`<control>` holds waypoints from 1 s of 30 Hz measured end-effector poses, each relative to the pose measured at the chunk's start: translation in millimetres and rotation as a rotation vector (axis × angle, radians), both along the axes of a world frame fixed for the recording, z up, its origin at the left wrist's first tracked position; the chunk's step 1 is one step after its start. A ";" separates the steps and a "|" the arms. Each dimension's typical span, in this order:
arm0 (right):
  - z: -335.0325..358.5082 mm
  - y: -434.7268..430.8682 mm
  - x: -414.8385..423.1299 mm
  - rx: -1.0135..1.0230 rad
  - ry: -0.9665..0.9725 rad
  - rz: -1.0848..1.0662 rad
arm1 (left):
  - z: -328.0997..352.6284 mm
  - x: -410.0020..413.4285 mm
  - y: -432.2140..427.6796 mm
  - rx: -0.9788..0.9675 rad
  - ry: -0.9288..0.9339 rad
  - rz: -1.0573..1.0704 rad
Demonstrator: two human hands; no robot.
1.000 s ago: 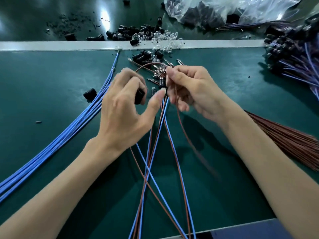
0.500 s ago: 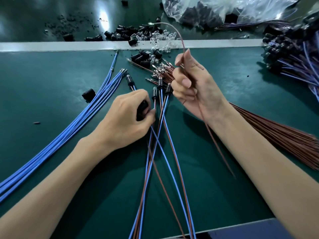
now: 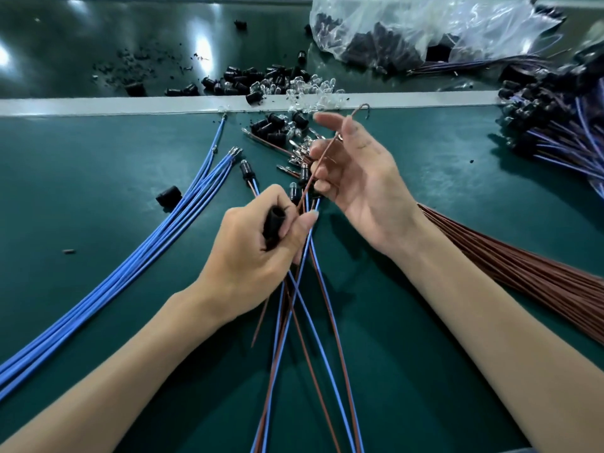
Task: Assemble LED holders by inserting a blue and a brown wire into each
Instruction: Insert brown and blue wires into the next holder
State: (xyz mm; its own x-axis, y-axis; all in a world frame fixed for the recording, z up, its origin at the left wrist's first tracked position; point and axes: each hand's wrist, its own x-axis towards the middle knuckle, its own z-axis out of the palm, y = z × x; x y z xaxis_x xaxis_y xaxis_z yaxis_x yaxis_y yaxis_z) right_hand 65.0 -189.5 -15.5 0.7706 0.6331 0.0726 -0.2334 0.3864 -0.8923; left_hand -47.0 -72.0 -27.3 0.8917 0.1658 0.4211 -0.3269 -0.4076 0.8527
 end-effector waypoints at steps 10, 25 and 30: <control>-6.3 5.3 -2.1 -0.117 -0.208 -0.123 | -0.3 0.0 7.2 0.129 -0.050 0.015; -2.1 8.4 -5.5 0.016 -0.092 -0.214 | -8.6 5.7 10.5 0.381 -0.055 0.119; -4.8 6.2 -10.0 -0.126 -0.221 -0.048 | -8.0 6.5 10.1 0.389 -0.052 0.141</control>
State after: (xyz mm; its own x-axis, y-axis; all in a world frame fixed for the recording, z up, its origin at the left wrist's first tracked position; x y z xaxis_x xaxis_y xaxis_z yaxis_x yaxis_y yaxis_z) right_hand 54.9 -183.2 -20.3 0.7742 0.6110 0.1654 -0.0113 0.2746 -0.9615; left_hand -40.4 -61.9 -35.3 0.8474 0.1039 0.5206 -0.2840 -0.7400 0.6098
